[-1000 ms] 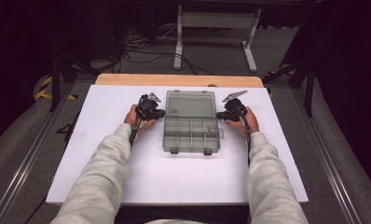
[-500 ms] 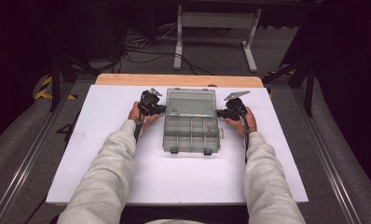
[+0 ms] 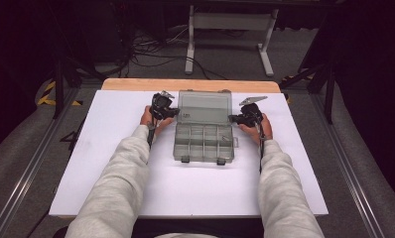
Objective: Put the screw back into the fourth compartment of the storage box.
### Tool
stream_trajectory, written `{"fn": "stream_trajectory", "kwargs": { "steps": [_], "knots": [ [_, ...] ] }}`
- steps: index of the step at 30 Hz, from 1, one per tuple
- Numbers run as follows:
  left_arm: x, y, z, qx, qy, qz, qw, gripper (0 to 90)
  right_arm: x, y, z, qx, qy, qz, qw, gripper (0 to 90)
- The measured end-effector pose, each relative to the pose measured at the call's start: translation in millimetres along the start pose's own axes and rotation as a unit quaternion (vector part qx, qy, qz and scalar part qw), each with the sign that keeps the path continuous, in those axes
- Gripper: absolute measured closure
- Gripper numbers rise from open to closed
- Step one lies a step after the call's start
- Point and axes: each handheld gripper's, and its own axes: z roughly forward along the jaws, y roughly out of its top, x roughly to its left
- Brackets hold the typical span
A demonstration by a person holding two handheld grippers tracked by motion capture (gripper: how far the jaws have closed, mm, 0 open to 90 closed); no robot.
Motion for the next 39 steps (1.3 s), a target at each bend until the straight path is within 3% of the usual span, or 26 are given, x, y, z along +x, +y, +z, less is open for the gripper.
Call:
{"fn": "stream_trajectory", "kwargs": {
  "steps": [7,18,22,30,39],
  "knots": [
    [2.0,3.8,-8.2,-0.021,-0.003,-0.006,0.9998,88.1,1.7,8.4,-7.0,-0.022,-0.007,0.001,0.9997,90.0],
    [5.4,10.1,-17.5,-0.043,-0.004,-0.014,0.9990,87.8,7.2,19.7,-9.6,-0.034,-0.015,-0.003,0.9993,90.0],
    [4.0,15.6,-22.0,-0.051,-0.003,-0.008,0.9987,87.4,6.7,19.9,-10.6,-0.043,-0.017,0.002,0.9989,90.0],
    [3.0,19.7,-22.3,-0.044,0.004,-0.005,0.9990,86.8,6.6,19.9,-12.2,-0.042,-0.016,0.005,0.9990,90.0],
    [-1.0,26.8,-25.9,-0.041,0.028,0.009,0.9987,85.6,6.5,21.7,-15.6,-0.042,-0.019,0.002,0.9990,90.0]
  ]
}}
